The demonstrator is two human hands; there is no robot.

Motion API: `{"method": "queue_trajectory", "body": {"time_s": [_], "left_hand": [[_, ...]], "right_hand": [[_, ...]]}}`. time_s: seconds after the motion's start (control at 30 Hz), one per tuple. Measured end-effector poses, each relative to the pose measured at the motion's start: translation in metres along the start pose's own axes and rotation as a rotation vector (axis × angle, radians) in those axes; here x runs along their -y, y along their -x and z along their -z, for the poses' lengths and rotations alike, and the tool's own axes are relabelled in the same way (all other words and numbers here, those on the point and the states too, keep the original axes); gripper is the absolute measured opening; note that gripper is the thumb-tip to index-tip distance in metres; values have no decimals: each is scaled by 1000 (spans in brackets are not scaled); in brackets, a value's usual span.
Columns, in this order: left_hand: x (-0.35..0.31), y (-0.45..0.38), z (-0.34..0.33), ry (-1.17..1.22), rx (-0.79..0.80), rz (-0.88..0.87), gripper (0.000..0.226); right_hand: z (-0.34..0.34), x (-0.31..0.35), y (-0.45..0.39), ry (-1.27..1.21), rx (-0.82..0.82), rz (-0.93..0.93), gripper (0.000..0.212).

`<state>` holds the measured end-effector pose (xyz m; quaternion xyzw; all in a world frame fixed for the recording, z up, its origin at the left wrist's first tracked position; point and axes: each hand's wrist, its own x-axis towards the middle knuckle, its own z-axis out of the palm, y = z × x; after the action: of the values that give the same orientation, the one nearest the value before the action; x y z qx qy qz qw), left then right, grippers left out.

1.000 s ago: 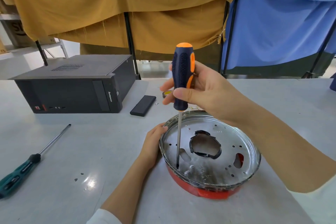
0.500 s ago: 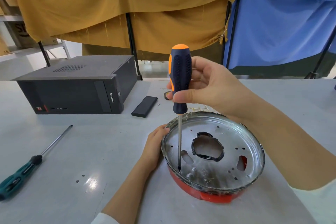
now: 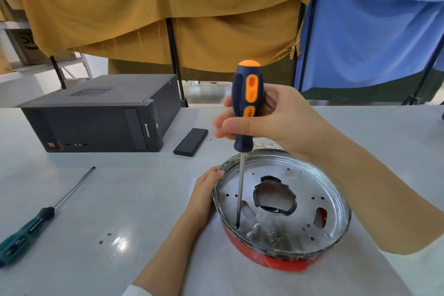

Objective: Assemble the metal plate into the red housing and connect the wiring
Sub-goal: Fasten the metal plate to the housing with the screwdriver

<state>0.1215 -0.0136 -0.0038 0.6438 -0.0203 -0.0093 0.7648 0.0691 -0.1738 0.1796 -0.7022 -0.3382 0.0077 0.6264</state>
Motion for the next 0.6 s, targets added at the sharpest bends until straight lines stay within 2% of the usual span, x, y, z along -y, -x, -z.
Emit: {"method": "queue_trajectory", "body": {"time_s": [0.07,0.13,0.2,0.3,0.37,0.4,0.47,0.53,0.6], "left_hand": [[-1,1,0,2,5,5,31],[-2,2,0,4,16,4,41],[-3,2,0,6,21,0,42],[0,0,1,0,27,-5,39],[-1,-1,2,-20,24,-10,37],[-1,-1,2,-39,22,-16,32],[0,-1,3,-62,12,-14,26],[0,-1,3,-66,-3,0,27],[-1,1,1,-56,-8,10,28]], "right_hand": [[-7,-3,-4,112,-151,51,30],[-8,-5,-6,110,-148,51,31],[-2,-3,-4,-46,23,4,28],[10,-1,6,-366,301,-70,54],[13,0,10,-352,353,-51,53],[13,0,9,-266,324,-46,48],[5,3,4,-29,164,-49,39],[-4,1,-1,169,-40,-10,43],[-12,-3,-4,199,-147,35,44]]}}
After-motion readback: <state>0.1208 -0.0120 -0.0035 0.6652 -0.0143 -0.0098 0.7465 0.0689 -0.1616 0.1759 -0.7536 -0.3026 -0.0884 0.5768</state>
